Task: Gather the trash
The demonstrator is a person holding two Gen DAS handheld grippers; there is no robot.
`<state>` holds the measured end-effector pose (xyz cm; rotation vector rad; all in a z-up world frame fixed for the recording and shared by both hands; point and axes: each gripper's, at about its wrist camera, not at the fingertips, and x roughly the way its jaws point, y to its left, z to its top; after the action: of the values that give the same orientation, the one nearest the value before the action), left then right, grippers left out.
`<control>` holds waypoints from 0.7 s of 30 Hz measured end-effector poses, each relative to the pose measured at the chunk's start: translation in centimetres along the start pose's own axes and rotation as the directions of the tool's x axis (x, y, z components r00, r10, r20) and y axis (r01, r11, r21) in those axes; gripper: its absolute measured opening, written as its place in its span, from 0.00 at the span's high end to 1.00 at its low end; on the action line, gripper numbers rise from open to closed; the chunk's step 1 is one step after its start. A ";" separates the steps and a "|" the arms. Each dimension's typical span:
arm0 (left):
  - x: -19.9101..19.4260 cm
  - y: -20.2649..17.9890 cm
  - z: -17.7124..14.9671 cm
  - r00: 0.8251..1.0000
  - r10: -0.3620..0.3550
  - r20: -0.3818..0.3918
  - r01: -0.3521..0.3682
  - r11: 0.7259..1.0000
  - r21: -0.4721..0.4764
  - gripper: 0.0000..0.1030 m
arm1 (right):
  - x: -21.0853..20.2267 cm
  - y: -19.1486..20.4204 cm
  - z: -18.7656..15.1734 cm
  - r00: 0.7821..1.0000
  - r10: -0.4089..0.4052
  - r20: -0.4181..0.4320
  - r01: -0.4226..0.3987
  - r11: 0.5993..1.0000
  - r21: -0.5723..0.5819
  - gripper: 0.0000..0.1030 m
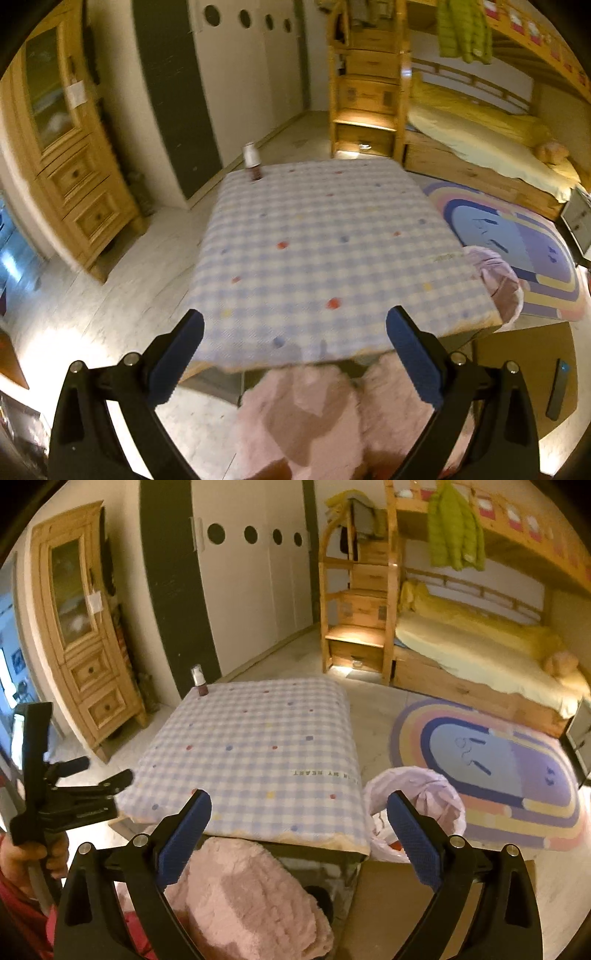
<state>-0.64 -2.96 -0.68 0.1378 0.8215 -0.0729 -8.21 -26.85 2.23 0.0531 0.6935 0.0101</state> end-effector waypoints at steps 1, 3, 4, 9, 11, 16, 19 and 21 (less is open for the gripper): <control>-0.3 0.6 -0.4 1.000 0.012 -0.003 -0.012 1.000 -0.009 0.07 | 0.0 0.3 -0.1 1.000 0.009 -0.004 -0.009 1.000 -0.005 0.08; -0.6 1.2 -1.1 1.000 0.021 -0.003 -0.021 1.000 -0.015 0.07 | 0.0 0.8 -0.5 1.000 0.014 -0.014 -0.014 1.000 -0.010 0.08; -0.8 1.4 -1.3 1.000 0.025 -0.005 -0.026 1.000 -0.017 0.07 | 0.2 1.0 -0.6 1.000 0.015 -0.022 -0.015 1.000 -0.014 0.08; -1.5 2.0 -1.7 0.999 0.037 0.008 -0.037 0.999 -0.017 0.07 | 0.5 1.4 -1.0 0.999 0.020 -0.031 -0.020 1.000 -0.007 0.08; -1.7 2.0 -1.7 0.999 0.036 0.013 -0.035 0.999 -0.017 0.07 | 0.6 1.5 -1.1 0.999 0.022 -0.032 -0.023 1.000 -0.005 0.08; -1.9 2.2 -1.7 0.999 0.035 0.021 -0.035 0.999 -0.020 0.07 | 0.5 1.7 -1.2 0.999 0.024 -0.030 -0.024 1.000 -0.008 0.08; -1.9 2.2 -1.7 0.999 0.035 0.023 -0.034 0.999 -0.023 0.07 | 0.5 1.7 -1.2 0.999 0.025 -0.027 -0.025 1.000 -0.004 0.08; -1.9 2.2 -1.7 0.999 0.033 0.021 -0.032 0.999 -0.022 0.07 | 0.6 1.5 -1.2 0.999 0.027 -0.028 -0.027 1.000 0.001 0.08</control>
<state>-2.88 -0.51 -0.19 0.1293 0.7978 -0.0347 -8.51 -25.32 1.07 0.0625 0.7204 0.0367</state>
